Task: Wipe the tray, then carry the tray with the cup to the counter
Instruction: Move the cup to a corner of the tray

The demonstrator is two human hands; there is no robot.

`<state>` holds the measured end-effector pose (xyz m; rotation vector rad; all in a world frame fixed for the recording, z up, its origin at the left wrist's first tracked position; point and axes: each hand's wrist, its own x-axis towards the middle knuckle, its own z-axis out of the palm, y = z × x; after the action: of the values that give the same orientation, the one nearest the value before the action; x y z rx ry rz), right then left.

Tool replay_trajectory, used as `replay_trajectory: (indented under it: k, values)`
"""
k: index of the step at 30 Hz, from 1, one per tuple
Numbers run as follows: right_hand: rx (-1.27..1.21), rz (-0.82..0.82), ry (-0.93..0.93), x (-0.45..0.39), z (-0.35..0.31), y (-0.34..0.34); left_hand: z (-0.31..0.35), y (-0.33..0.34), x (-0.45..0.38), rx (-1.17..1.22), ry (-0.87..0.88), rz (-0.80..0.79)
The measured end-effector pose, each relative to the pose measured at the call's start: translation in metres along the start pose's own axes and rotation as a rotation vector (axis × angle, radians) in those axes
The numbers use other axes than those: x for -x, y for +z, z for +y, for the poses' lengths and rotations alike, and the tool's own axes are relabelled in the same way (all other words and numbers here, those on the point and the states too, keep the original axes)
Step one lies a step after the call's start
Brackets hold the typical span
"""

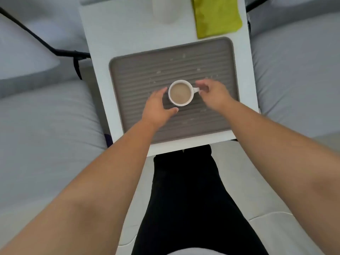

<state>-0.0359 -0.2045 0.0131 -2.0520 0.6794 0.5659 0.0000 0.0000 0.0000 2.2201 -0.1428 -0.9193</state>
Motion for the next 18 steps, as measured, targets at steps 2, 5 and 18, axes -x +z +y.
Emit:
replay_trajectory:
  k: [2,5,18]
  values:
    - [0.010,0.016,-0.002,-0.003,0.004,0.002,0.000,0.004,-0.006,0.008,0.037,0.038]
    - [0.007,0.009,-0.019,-0.003,0.011,0.012,-0.004,0.014,-0.011,0.045,0.045,0.077]
    - [-0.143,0.014,-0.048,-0.012,0.015,0.017,-0.009,0.008,-0.015,0.178,0.115,0.127]
